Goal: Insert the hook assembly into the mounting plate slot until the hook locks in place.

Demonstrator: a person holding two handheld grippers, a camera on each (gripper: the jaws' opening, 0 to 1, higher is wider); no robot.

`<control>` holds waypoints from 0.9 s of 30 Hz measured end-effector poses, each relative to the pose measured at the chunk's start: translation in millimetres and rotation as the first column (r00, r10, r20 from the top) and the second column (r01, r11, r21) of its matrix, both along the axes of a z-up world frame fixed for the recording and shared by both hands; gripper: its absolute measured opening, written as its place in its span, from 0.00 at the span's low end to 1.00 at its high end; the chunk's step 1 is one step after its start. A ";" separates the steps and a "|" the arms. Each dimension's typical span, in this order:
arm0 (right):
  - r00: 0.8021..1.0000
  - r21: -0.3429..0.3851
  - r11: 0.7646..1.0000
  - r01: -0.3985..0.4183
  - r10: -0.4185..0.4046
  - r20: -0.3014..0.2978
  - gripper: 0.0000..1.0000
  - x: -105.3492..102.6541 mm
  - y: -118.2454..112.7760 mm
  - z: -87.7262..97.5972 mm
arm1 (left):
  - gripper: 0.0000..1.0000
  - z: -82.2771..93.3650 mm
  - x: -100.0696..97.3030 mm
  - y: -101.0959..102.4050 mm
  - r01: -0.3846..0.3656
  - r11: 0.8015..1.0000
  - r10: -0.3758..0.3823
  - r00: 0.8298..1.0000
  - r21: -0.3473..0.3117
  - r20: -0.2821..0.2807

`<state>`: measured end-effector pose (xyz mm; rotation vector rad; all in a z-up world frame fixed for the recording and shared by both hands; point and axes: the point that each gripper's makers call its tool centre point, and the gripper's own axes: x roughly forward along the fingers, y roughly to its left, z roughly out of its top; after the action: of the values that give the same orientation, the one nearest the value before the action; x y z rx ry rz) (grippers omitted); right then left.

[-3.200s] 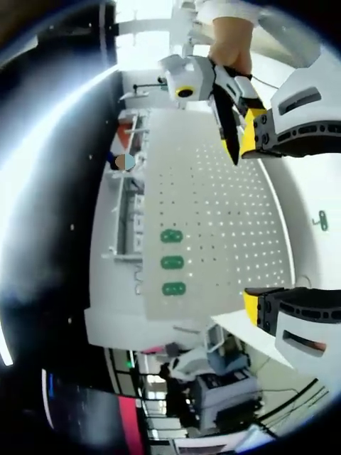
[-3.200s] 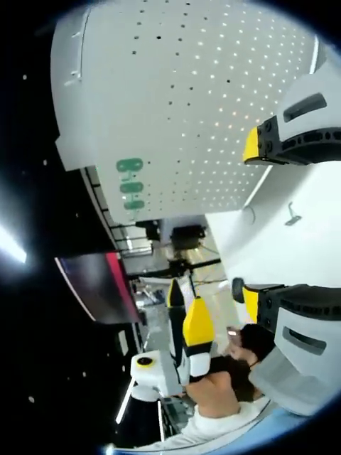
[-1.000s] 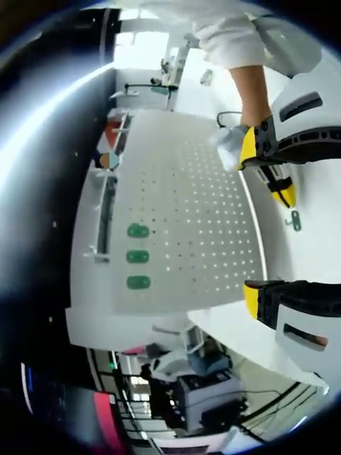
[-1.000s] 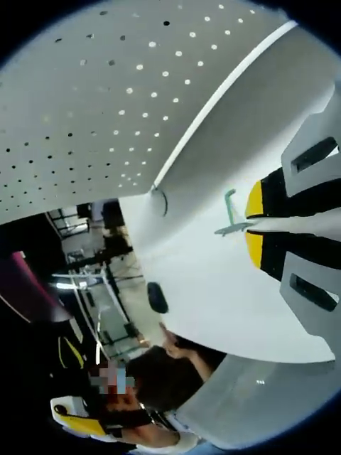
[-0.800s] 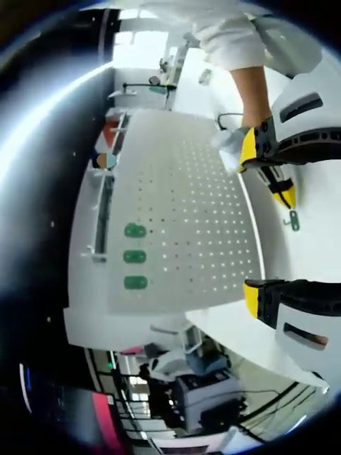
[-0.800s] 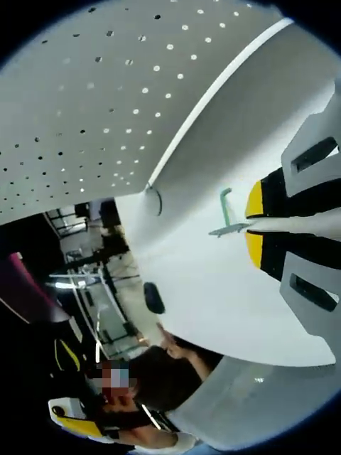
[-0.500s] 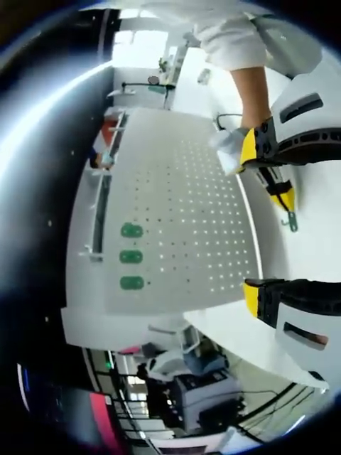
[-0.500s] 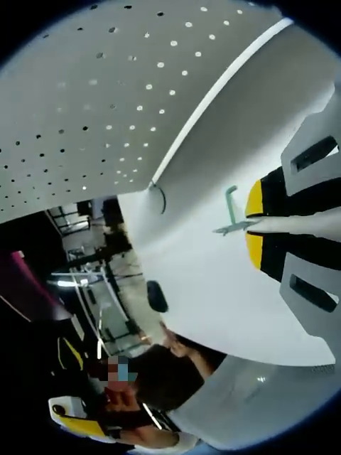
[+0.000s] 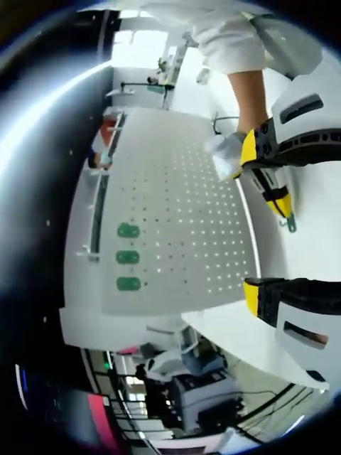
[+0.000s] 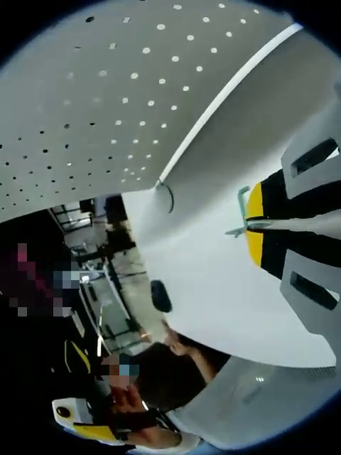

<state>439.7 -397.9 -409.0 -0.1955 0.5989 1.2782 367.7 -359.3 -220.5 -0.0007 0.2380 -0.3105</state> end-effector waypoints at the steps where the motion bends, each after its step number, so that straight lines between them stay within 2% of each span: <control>1: 1.000 0.001 1.000 -0.002 0.002 0.000 0.01 -0.4 0.8 0.3 | 0.63 -0.1 -0.2 0.5 -0.001 1.000 0.001 1.000 0.001 0.000; 14: 0.999 -0.010 0.999 -0.033 0.033 0.014 0.00 -4.8 3.3 -0.1 | 0.62 -0.6 -4.6 3.0 -0.016 1.000 0.016 1.000 0.000 -0.002; 19: 0.996 -0.032 0.997 -0.065 0.067 0.060 0.00 -9.7 4.0 1.5 | 0.62 0.4 -5.8 1.9 -0.014 1.000 0.014 1.000 0.000 0.000; 27: 0.992 -0.046 0.996 -0.083 0.087 0.094 0.00 -11.2 4.3 5.1 | 0.61 1.0 -6.2 2.5 -0.013 1.000 0.013 1.000 0.001 0.000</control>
<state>428.5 -393.7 -403.9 -0.3183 0.5400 1.3310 361.5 -356.8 -219.5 -0.0014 0.2377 -0.2977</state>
